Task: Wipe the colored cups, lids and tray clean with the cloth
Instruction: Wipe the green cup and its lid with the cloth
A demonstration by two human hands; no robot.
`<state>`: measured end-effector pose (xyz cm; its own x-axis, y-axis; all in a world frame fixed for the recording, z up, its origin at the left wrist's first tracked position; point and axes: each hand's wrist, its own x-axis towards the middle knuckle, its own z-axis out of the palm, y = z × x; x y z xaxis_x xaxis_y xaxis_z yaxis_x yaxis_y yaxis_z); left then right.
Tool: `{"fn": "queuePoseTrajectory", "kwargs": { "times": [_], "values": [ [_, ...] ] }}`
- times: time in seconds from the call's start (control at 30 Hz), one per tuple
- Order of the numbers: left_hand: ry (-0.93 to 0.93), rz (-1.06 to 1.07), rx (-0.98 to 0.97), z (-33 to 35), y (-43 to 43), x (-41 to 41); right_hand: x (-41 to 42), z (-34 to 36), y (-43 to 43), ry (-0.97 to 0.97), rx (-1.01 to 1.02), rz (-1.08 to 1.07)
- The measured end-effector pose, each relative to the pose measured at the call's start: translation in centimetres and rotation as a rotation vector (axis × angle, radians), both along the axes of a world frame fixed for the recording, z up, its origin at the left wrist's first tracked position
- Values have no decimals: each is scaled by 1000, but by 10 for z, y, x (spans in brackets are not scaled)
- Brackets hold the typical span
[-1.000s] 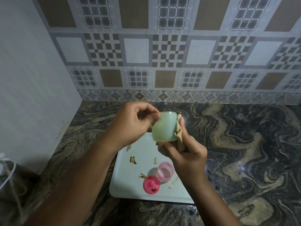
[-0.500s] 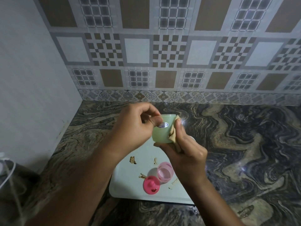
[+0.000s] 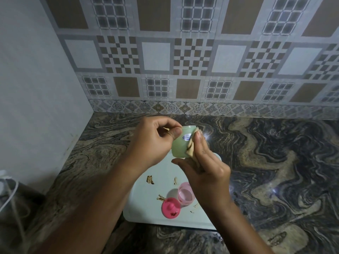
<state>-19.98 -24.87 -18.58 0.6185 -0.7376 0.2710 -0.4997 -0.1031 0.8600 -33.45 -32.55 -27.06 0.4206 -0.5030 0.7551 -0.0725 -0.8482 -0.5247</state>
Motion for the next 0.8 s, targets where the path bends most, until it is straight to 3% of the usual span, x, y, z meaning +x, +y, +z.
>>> {"fn": "queuePoseTrajectory", "kwargs": {
  "times": [0.2, 0.5, 0.8],
  "values": [
    [4, 28, -27, -7, -7, 1, -1, -4, 4, 9, -7, 61],
    [294, 30, -72, -17, -11, 13, -6, -19, 4, 1, 26, 71],
    [30, 19, 8, -43, -25, 23, -12, -49, -21, -25, 175, 29]
  ]
}}
